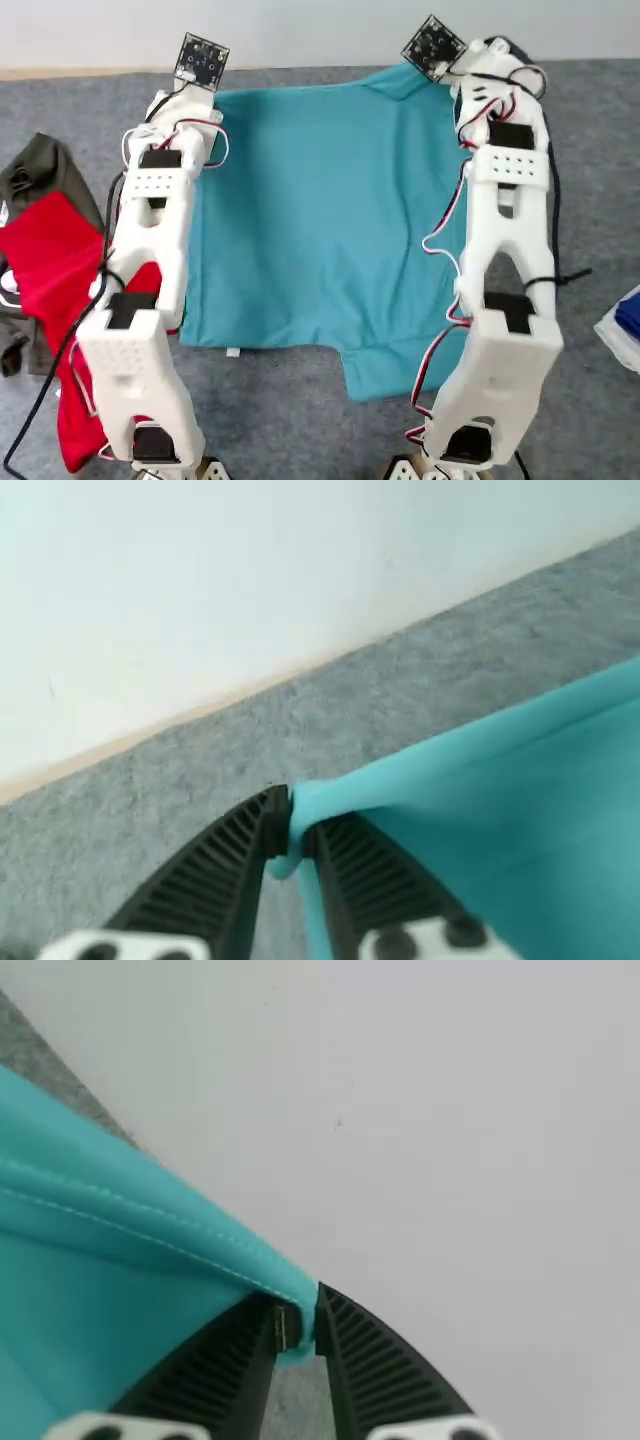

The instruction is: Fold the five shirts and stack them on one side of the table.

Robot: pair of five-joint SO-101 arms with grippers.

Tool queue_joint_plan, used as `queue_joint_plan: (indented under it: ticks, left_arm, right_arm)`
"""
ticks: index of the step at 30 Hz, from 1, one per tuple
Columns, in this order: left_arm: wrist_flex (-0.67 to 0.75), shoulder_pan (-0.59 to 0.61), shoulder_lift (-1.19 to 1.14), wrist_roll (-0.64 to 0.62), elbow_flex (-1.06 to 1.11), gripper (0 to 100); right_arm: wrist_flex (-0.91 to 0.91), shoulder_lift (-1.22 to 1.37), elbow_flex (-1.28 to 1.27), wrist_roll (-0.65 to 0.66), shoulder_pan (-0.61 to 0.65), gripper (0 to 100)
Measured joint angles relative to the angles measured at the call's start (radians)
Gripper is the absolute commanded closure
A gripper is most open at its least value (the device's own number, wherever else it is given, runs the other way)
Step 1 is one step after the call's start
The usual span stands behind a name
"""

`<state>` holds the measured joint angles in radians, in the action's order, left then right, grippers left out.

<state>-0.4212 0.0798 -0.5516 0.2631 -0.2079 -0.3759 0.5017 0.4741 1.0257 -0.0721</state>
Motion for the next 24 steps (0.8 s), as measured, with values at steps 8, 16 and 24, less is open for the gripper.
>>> queue_joint_plan:
  ticks: [8,16,24]
  left_arm:
    - [0.000,0.000,-0.189,0.000,-0.247,100]
    - [0.000,0.003,-0.305,0.000,-0.430,100]
    - [0.000,0.012,-0.322,0.000,-0.446,100]
  right_arm:
    - [0.000,0.230,0.287,0.000,0.020,98.6]
    - [0.000,0.462,0.643,0.077,0.055,98.6]
    - [0.000,0.680,0.994,0.121,0.094,98.6]
